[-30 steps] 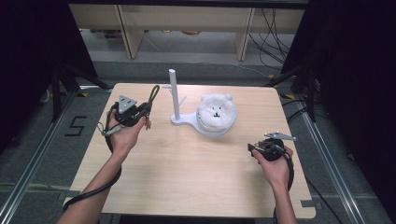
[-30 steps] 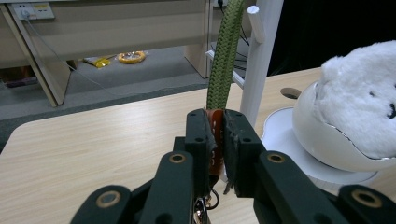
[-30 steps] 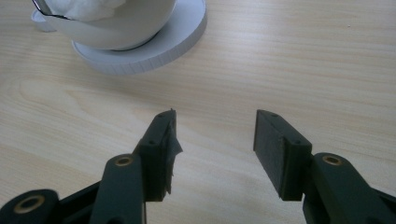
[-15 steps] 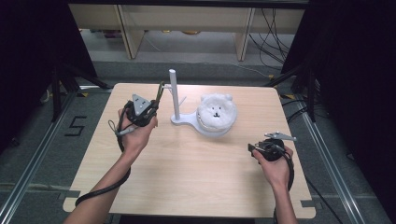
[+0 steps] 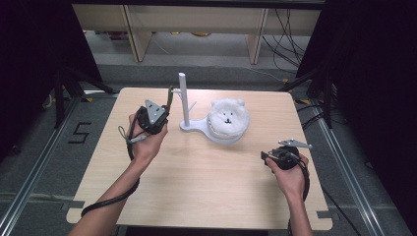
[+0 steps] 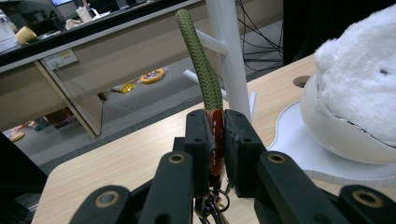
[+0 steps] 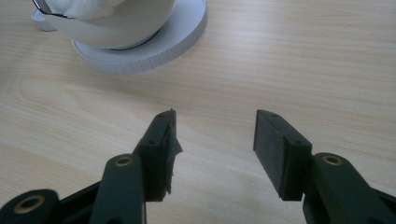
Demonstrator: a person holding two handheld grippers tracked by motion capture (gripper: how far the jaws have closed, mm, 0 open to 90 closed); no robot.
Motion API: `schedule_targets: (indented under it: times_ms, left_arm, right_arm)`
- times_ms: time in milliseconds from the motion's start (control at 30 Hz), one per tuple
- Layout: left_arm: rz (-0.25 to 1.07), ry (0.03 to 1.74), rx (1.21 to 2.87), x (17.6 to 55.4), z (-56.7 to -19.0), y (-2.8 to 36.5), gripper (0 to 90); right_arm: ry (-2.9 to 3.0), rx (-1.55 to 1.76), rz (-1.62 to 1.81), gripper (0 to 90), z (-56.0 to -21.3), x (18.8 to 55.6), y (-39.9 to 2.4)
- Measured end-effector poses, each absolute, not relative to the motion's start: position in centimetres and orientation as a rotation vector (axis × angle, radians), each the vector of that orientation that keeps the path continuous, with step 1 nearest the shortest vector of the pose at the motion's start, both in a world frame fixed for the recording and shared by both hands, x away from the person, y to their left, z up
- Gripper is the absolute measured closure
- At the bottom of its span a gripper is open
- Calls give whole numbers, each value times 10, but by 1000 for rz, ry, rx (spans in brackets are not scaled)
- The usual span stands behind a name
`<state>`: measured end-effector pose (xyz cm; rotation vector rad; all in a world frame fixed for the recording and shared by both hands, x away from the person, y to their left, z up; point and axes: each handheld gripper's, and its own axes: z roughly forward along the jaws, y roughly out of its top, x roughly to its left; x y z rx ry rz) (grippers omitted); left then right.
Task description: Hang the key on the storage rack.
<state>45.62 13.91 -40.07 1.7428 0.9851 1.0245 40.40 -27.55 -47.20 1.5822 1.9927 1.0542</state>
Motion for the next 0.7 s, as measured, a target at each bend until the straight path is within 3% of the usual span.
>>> schedule_targets:
  times_ms: [700]
  left_arm:
    - [1097, 931, 1813, 457, -401, 130, 798]
  right_arm:
    - [1993, 1587, 1061, 502, -472, 404, -276]
